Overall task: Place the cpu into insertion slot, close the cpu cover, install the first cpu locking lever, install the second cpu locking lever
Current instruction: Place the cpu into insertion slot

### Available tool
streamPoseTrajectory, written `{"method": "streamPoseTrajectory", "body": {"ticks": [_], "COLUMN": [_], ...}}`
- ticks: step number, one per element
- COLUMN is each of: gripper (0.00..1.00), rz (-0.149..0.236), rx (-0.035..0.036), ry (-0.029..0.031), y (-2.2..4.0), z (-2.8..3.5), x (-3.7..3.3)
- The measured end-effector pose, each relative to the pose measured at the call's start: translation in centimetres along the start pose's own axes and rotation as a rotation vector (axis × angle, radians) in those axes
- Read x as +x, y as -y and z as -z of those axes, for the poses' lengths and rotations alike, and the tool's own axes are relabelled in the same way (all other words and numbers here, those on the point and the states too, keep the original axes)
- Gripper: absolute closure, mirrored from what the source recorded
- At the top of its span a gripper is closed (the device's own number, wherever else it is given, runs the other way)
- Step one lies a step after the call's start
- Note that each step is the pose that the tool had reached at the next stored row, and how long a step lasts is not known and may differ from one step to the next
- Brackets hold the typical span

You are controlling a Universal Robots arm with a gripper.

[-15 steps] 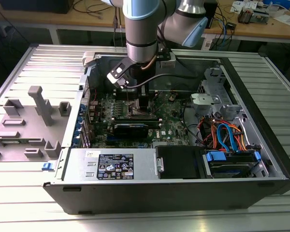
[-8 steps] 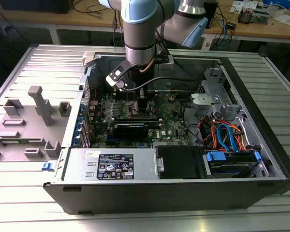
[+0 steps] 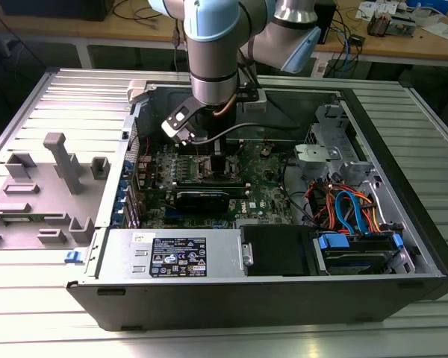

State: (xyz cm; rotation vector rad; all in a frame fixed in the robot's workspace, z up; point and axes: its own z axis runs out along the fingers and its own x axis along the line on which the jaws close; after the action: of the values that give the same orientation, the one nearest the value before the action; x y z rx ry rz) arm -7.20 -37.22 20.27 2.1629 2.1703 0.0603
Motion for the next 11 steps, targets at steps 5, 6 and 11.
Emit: {"method": "streamPoseTrajectory", "body": {"ticks": [5, 6, 11], "gripper": [0.46, 0.46, 0.46], "rz": [-0.005, -0.007, -0.009], "rx": [0.0002, 0.0003, 0.0004], "ry": [0.0003, 0.0007, 0.0009], "y": [0.05, 0.06, 0.07], "z": [-0.25, -0.30, -0.48], "x": [0.01, 0.01, 0.01]}}
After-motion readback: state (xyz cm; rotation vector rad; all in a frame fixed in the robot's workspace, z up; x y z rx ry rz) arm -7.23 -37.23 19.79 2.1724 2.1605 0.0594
